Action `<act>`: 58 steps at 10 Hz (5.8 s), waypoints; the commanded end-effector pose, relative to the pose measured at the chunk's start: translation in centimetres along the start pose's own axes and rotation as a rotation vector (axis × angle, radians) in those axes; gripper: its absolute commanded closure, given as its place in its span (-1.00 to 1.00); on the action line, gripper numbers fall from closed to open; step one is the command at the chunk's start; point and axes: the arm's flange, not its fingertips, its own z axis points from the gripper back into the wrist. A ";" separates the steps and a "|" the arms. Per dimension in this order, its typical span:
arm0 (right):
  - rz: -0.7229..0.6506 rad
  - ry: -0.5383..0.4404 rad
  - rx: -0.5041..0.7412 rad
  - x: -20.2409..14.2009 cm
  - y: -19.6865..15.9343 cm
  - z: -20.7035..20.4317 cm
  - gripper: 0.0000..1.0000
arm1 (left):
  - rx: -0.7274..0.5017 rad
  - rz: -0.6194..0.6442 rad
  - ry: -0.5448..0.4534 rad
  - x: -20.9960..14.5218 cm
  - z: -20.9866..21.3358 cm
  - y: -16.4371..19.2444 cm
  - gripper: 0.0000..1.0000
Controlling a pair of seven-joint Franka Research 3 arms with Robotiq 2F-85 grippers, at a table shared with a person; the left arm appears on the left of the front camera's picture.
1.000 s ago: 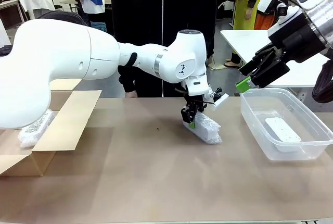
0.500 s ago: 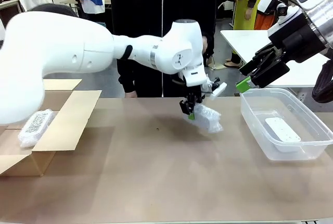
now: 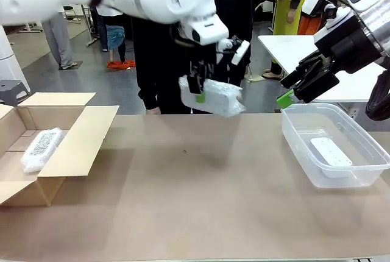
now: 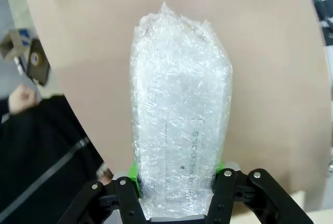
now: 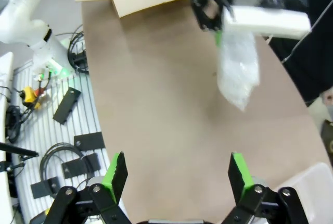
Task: Separate and place wrapped and unwrapped clocks.
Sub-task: Pick up the Digital clock indicated by the person, then if the picked Digital clock is wrapped, place it in the Package Box ; if not, place it in the Organizing box.
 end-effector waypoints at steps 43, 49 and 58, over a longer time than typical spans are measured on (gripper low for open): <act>0.006 -0.023 0.026 0.0 -0.1 -0.1 -1.00 | 0.113 2.069 0.066 -43.5 -6.1 -21.0 -1.00; 0.006 -0.023 0.026 0.0 -0.1 -0.1 -1.00 | 0.088 2.032 0.064 -43.5 -5.1 -20.1 -1.00; 0.006 -0.023 0.026 0.0 -0.1 -0.1 -1.00 | 0.228 1.962 0.067 -40.5 10.6 -22.0 -1.00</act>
